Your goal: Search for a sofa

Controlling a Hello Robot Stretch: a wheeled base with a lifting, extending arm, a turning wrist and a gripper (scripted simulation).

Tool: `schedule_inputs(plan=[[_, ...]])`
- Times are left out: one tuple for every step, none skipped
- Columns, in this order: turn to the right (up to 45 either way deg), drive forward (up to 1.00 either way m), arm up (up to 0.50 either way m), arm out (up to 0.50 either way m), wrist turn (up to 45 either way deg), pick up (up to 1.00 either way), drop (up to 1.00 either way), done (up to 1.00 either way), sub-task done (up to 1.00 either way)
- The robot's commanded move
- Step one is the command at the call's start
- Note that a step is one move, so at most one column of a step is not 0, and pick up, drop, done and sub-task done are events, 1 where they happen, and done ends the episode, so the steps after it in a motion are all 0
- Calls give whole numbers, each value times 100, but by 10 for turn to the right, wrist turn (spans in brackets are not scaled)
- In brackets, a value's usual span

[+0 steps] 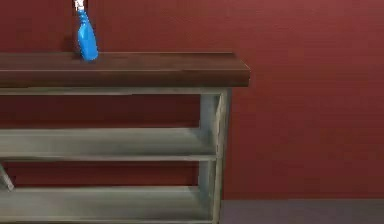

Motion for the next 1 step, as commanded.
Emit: schedule_inputs(plan=[[450, 0, 0, 0, 0, 0, 0, 0, 0]])
